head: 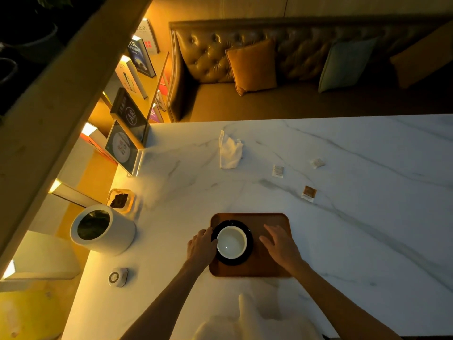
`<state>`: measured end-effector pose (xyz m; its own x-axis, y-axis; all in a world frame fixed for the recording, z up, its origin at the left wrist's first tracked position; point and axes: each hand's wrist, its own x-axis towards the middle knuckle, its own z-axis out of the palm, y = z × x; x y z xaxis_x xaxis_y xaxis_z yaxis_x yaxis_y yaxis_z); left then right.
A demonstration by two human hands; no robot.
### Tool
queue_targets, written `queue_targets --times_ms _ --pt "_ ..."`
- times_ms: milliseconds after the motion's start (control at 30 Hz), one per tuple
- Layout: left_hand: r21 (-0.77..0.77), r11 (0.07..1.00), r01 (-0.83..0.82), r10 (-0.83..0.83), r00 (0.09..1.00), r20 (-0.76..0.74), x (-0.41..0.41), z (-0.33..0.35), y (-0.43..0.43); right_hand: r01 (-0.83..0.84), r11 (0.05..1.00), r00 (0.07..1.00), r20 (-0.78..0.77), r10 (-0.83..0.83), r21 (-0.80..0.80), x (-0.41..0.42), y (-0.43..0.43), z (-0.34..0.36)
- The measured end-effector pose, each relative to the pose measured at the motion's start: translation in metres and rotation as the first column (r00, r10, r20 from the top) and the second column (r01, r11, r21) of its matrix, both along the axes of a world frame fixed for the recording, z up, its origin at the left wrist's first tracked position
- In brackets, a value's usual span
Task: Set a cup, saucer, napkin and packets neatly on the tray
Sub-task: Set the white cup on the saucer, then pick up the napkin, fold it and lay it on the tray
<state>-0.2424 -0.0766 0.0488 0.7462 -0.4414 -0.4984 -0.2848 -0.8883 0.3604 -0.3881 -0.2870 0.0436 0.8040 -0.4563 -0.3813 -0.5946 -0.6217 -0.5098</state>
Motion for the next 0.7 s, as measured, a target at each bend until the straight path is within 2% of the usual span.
queue_targets --times_ms 167,333,500,700 --pt "-0.045 0.999 0.005 -0.005 1.0 0.003 0.057 0.016 -0.035 0.068 0.998 0.996 0.061 -0.069 0.011 0.051 -0.034 0.015" --pt "-0.109 0.986 -0.129 0.134 0.99 0.035 0.129 0.029 -0.077 0.078 0.997 0.984 0.16 -0.074 -0.017 0.133 -0.066 0.028" --pt "-0.082 0.967 -0.241 0.241 0.971 -0.011 0.195 0.016 -0.121 0.054 0.994 0.994 0.095 -0.045 -0.092 0.229 -0.082 0.016" --pt "-0.089 0.941 -0.326 0.32 0.945 -0.07 0.251 -0.031 -0.17 0.007 0.983 0.999 0.043 0.0 -0.181 0.317 -0.092 -0.033"
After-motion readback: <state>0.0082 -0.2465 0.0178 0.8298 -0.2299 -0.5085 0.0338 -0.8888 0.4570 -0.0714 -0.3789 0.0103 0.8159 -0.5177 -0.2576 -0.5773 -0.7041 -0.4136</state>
